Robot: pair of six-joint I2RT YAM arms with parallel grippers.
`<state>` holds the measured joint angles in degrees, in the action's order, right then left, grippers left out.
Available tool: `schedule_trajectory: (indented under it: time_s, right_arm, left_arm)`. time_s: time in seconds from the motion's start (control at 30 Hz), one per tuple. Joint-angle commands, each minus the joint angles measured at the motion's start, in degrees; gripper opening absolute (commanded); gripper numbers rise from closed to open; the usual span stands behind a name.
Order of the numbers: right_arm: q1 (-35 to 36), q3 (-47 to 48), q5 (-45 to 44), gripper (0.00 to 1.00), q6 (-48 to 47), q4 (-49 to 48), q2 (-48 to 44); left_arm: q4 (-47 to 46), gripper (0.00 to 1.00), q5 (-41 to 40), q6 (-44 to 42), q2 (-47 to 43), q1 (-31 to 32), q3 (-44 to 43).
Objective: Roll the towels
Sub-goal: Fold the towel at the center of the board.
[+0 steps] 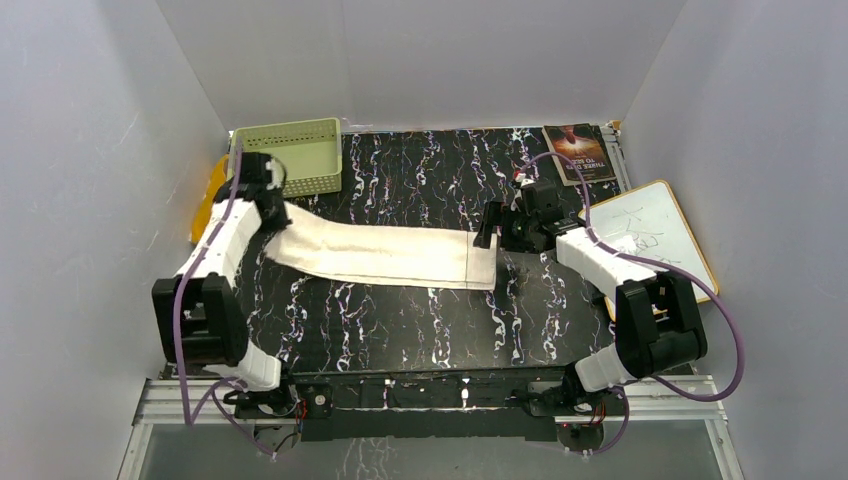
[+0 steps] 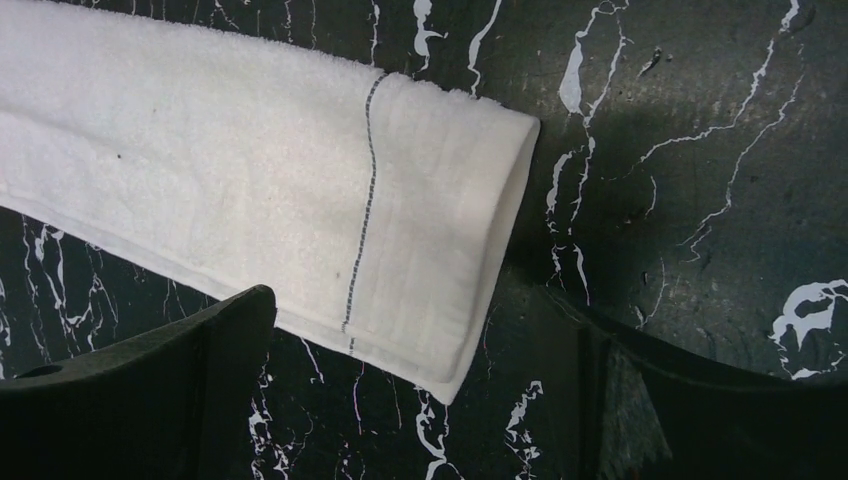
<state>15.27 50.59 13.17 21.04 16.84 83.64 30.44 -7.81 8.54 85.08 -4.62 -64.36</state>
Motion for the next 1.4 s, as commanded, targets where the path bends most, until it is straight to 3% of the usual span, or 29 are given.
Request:
schedule_trajectory:
  time_s: [0.0, 0.2, 0.3, 0.47, 0.7, 1.37]
  right_arm:
    - [-0.17, 3.97, -2.94, 0.98, 0.17, 1.67, -0.14]
    - [-0.28, 5.22, -10.34, 0.98, 1.26, 5.52, -3.68]
    - [-1.00, 5.06, -14.86, 0.98, 2.50, 6.50, -7.32]
    - [-6.71, 3.44, -14.12, 0.98, 3.51, 6.87, -13.44]
    - [-9.42, 2.65, -12.38, 0.98, 3.99, 8.03, -15.75]
    - [-10.26, 1.60, -12.21, 0.98, 3.84, 8.78, -16.21]
  left_arm:
    - [14.02, 0.00, -1.69, 4.08, 7.06, 12.91, -13.71]
    - [27.02, 0.00, 5.04, 7.28, 24.13, 27.54, -30.59]
    - [28.52, 0.00, 8.93, 8.76, 28.80, 32.46, -36.64]
    - [29.28, 0.00, 15.01, 10.27, 33.94, 38.50, -45.97]
    - [29.13, 0.00, 20.09, 13.09, 37.45, 41.93, -50.67]
    - [17.53, 0.00, 28.35, 24.62, 40.06, 43.09, -50.87]
